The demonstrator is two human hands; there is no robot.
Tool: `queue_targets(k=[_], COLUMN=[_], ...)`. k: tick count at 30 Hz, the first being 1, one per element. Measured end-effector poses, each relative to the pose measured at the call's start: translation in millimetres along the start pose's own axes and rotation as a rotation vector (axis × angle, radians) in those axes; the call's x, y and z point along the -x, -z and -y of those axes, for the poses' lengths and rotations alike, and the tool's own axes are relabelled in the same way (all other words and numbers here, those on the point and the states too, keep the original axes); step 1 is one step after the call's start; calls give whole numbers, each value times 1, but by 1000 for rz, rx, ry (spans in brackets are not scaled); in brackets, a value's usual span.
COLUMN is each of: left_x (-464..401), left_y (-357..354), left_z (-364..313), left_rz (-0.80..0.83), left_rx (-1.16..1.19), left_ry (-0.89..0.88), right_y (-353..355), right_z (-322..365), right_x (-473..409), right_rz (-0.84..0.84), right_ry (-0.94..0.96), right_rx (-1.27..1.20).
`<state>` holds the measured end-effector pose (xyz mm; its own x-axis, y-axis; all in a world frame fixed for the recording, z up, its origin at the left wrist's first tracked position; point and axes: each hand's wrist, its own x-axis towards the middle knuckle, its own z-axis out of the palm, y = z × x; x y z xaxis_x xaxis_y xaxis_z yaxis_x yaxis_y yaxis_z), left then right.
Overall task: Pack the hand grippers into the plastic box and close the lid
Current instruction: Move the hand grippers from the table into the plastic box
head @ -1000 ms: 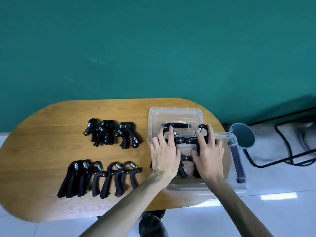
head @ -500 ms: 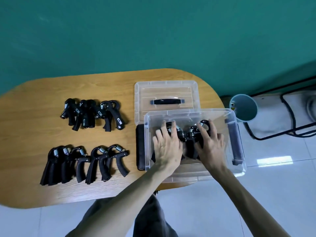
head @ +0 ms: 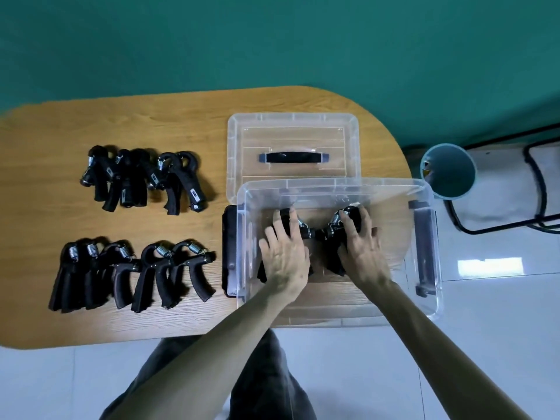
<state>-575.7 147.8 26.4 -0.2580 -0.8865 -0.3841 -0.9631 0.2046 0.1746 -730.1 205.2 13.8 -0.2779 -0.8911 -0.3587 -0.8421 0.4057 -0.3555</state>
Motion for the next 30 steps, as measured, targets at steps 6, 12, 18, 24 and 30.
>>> queue_targets(k=[6, 12, 18, 24, 30], left_x=[-8, -8, 8, 30, 22], left_y=[-17, -18, 15, 74, 131], left_z=[-1, 2, 16, 33, 80], left_rz=[26, 19, -18, -192, -223], left_rx=[-85, -45, -77, -20, 35], left_ry=[-34, -40, -226, -436, -376], right_y=[-2, -1, 26, 52, 65], right_z=[1, 5, 26, 74, 146], right_x=[-4, -3, 7, 29, 32], right_rz=[47, 72, -29, -121, -166], right_ry=[-1, -41, 22, 127, 191], right_rx=[55, 142, 163, 158, 268])
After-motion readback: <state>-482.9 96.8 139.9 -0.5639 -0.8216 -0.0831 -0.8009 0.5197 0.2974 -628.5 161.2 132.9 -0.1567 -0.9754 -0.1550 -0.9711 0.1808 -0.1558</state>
